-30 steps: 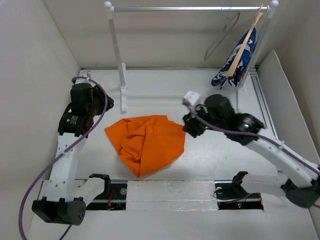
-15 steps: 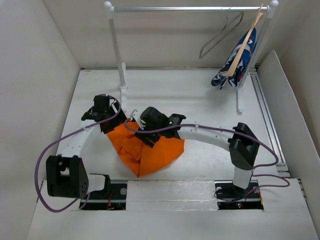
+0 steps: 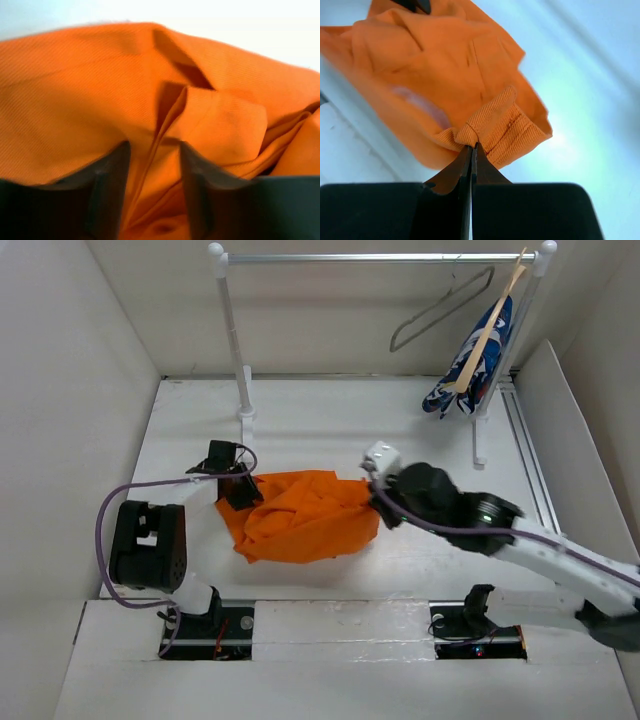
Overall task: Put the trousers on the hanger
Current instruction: Flatten out the trousers at the center of the board.
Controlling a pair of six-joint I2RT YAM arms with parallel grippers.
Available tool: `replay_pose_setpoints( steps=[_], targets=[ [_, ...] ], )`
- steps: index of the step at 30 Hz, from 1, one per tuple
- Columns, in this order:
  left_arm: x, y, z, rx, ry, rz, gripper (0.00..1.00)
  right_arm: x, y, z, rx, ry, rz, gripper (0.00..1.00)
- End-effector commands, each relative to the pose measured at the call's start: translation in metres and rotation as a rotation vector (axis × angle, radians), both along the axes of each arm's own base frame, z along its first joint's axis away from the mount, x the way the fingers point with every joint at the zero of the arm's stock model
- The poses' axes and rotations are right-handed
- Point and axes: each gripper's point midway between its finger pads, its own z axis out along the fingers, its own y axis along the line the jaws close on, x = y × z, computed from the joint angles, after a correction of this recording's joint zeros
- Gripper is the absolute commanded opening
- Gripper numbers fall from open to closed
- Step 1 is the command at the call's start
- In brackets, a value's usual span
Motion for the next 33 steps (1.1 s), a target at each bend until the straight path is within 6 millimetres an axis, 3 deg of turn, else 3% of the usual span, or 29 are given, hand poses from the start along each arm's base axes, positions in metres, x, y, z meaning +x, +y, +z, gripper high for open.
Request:
replay_pose_setpoints(
  steps=[1, 2, 3, 6, 8, 10, 11, 12, 13, 14, 15, 16, 17, 18, 19, 20, 22, 23, 24, 25, 26, 29, 30, 32, 33],
  targets=[
    [0.003, -0.012, -0.014, -0.055, 0.012, -0.016, 0.23, -0.044, -0.076, -0.037, -0.051, 0.155, -0.122, 0.00],
    [0.004, -0.012, -0.015, -0.057, 0.014, -0.011, 0.10, -0.057, -0.088, -0.060, -0.061, 0.214, -0.140, 0.00],
    [0.006, -0.013, -0.015, -0.059, 0.012, -0.005, 0.00, -0.069, -0.096, -0.067, -0.019, 0.278, -0.188, 0.00],
    [0.020, -0.015, -0.002, -0.068, -0.024, 0.003, 0.00, -0.077, -0.112, -0.066, 0.090, 0.319, -0.281, 0.00],
    [0.041, -0.006, 0.022, -0.040, -0.092, 0.048, 0.00, -0.057, -0.125, -0.059, 0.104, 0.271, -0.384, 0.00],
    [0.057, 0.015, 0.052, -0.056, -0.161, 0.113, 0.00, -0.029, -0.119, -0.027, 0.125, 0.167, -0.357, 0.00],
    [0.071, 0.021, 0.075, -0.084, -0.215, 0.129, 0.00, 0.000, -0.121, -0.022, 0.098, 0.142, -0.391, 0.00],
    [0.077, 0.041, 0.094, -0.088, -0.254, 0.182, 0.00, 0.030, -0.111, 0.022, 0.149, 0.021, -0.340, 0.00],
    [0.083, 0.051, 0.110, -0.091, -0.286, 0.209, 0.00, 0.044, -0.097, 0.040, 0.184, 0.002, -0.270, 0.00],
    [0.095, 0.061, 0.138, -0.094, -0.346, 0.233, 0.00, 0.073, -0.084, 0.042, 0.156, 0.004, -0.245, 0.00],
    [0.094, 0.083, 0.157, -0.097, -0.376, 0.297, 0.00, 0.095, -0.082, 0.063, 0.144, -0.054, -0.221, 0.00],
    [0.096, 0.093, 0.175, -0.105, -0.414, 0.326, 0.00, 0.106, -0.076, 0.137, 0.214, -0.179, -0.201, 0.00],
    [0.096, 0.102, 0.197, -0.118, -0.457, 0.348, 0.00, 0.125, -0.066, 0.149, 0.181, -0.194, -0.184, 0.00],
    [0.092, 0.111, 0.220, -0.129, -0.510, 0.389, 0.00, 0.120, -0.071, 0.170, 0.142, -0.218, -0.182, 0.00],
    [0.089, 0.130, 0.234, -0.120, -0.542, 0.447, 0.00, 0.115, -0.090, 0.234, 0.196, -0.352, -0.243, 0.00],
    [0.086, 0.140, 0.246, -0.112, -0.573, 0.477, 0.00, 0.112, -0.096, 0.245, 0.194, -0.373, -0.255, 0.00],
    [0.078, 0.150, 0.268, -0.112, -0.631, 0.510, 0.00, 0.092, -0.129, 0.261, 0.227, -0.409, -0.301, 0.00],
    [0.077, 0.151, 0.274, -0.115, -0.646, 0.506, 0.00, 0.094, -0.136, 0.223, 0.184, -0.334, -0.324, 0.00],
    [0.077, 0.153, 0.268, -0.107, -0.616, 0.512, 0.00, 0.089, -0.148, 0.204, 0.193, -0.295, -0.363, 0.00],
    [0.077, 0.155, 0.266, -0.087, -0.601, 0.511, 0.00, 0.069, -0.179, 0.196, 0.210, -0.302, -0.436, 0.00],
    [0.076, 0.159, 0.264, -0.071, -0.585, 0.525, 0.00, 0.071, -0.190, 0.127, 0.135, -0.167, -0.487, 0.00],
    [0.074, 0.166, 0.256, -0.037, -0.556, 0.554, 0.00, 0.050, -0.241, 0.069, 0.071, -0.102, -0.710, 0.00],
    [0.071, 0.169, 0.253, -0.019, -0.549, 0.568, 0.00, 0.043, -0.250, 0.031, 0.032, -0.025, -0.766, 0.00],
    [0.063, 0.180, 0.241, 0.053, -0.516, 0.600, 0.00, 0.031, -0.259, 0.009, 0.054, 0.029, -0.831, 0.00],
    [0.056, 0.183, 0.233, 0.081, -0.483, 0.611, 0.00, 0.024, -0.261, -0.016, 0.043, 0.093, -0.856, 0.00]
  ],
)
